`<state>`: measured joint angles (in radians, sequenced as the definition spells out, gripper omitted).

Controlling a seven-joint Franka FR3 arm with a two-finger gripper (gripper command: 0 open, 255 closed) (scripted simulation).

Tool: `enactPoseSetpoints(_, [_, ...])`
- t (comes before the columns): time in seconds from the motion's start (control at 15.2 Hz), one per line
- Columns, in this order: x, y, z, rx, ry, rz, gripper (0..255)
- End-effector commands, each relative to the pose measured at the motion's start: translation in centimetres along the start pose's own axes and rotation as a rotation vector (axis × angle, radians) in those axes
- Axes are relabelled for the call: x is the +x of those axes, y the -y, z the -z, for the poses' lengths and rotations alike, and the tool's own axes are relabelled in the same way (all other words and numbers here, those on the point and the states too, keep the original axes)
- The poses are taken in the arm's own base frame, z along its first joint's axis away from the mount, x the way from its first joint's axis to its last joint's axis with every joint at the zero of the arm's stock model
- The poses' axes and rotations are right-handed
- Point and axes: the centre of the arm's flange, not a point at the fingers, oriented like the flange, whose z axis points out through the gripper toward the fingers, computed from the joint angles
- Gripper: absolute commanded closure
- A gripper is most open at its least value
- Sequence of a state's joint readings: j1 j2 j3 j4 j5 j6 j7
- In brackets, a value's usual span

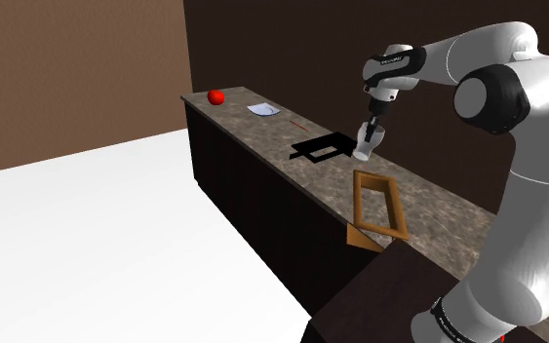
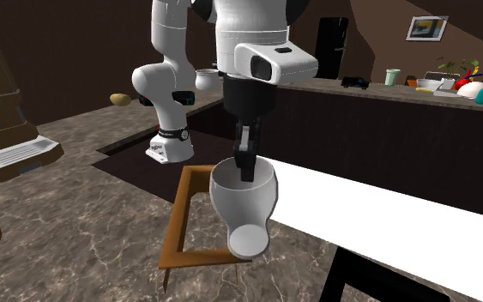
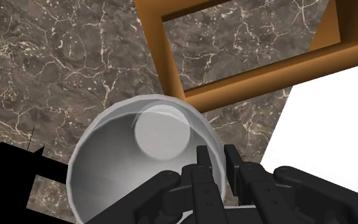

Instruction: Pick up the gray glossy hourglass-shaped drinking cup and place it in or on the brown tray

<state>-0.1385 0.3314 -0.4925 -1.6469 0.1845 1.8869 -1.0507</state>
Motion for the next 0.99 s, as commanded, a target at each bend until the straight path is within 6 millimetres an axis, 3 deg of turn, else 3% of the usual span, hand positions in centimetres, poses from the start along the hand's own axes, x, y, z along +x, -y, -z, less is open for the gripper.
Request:
enactPoseSetpoints(0.0, [-0.1, 0.0, 1.1, 0.000, 0.000, 0.000, 255])
enactPoseSetpoints(0.07, [-0.1, 0.1, 1.3, 0.000, 0.000, 0.000, 255])
enactPoseSetpoints(0.92, [-13.1, 10.9, 3.9, 0.000, 0.000, 0.000, 255])
